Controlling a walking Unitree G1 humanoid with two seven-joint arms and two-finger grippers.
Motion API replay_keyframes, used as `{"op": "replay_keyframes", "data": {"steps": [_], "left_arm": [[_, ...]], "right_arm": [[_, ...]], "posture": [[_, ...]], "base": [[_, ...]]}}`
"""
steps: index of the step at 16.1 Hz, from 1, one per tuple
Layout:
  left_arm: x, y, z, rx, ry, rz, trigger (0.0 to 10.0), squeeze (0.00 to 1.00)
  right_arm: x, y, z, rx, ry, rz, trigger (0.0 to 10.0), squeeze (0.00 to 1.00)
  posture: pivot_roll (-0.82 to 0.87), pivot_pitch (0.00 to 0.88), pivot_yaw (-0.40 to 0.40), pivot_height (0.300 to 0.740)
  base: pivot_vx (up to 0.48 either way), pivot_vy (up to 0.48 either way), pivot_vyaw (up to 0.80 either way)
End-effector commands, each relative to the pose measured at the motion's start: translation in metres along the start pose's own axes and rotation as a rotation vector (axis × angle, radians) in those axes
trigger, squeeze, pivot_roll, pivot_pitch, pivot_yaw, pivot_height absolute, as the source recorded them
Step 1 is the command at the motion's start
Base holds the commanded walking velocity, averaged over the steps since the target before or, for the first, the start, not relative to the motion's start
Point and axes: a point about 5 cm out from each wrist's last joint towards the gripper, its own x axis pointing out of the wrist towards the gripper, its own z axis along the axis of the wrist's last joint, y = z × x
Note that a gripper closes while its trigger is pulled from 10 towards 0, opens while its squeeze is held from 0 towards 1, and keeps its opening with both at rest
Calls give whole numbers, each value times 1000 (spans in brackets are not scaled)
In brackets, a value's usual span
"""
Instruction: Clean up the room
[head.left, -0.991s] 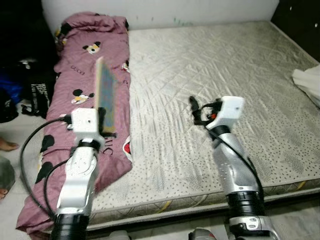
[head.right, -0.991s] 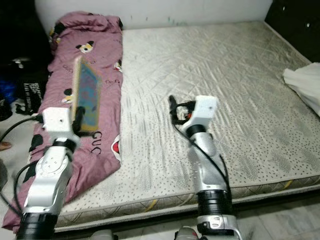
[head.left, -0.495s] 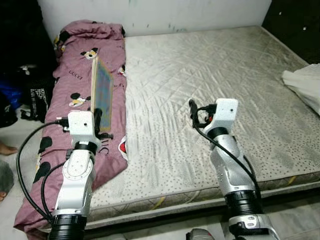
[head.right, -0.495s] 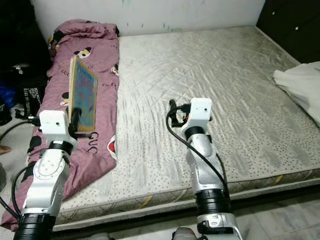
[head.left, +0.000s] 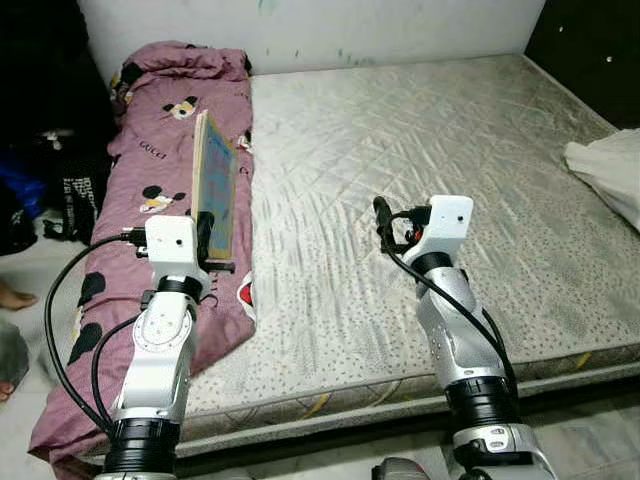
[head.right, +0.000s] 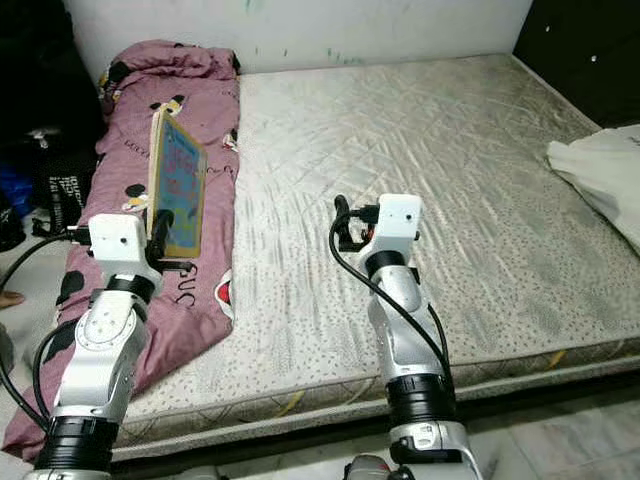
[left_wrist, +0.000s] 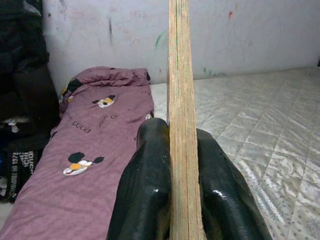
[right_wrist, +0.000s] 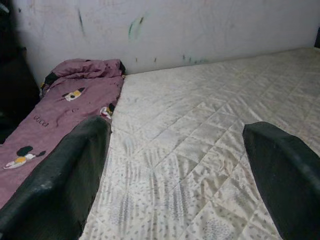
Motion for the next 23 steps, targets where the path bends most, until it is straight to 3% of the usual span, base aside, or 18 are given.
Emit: {"op": "replay_keyframes", "data": {"steps": [1,7,18,19,20,21,22,23], "left_arm": [[4,2,12,1,-59,3,10000,0],[6,-1,12,8,-52,-8,10000,0],[5,-2,11,-13,-49,-3,10000,0],[5,-2,11,-15,-49,-3,10000,0],[5,-2,11,-15,-49,-2,10000,0],[5,-2,11,-16,-49,-1,10000,0],[5,-2,11,-19,-49,6,10000,0],[5,-2,11,-20,-48,9,10000,0]], "right_arm": [[3,3,4,18,-21,14,10000,0],[3,2,4,16,-15,6,10000,0],[3,0,4,3,-6,5,10000,0],[3,0,4,6,-9,3,3098,0],[3,0,4,9,-11,4,0,0],[3,0,4,9,-12,7,588,0],[3,-1,4,1,-9,4,10000,0],[3,-2,4,1,-6,2,10000,0]], "posture": [[-93,0,38,740],[-97,0,33,740],[-99,0,23,740],[-99,0,23,740],[-99,0,23,740],[-100,0,20,740],[-100,0,19,740],[-100,0,18,740]], "base": [[0,0,0],[0,0,0],[0,-341,0],[0,-315,0],[0,-274,0],[0,0,0],[0,0,0],[0,0,0]]}}
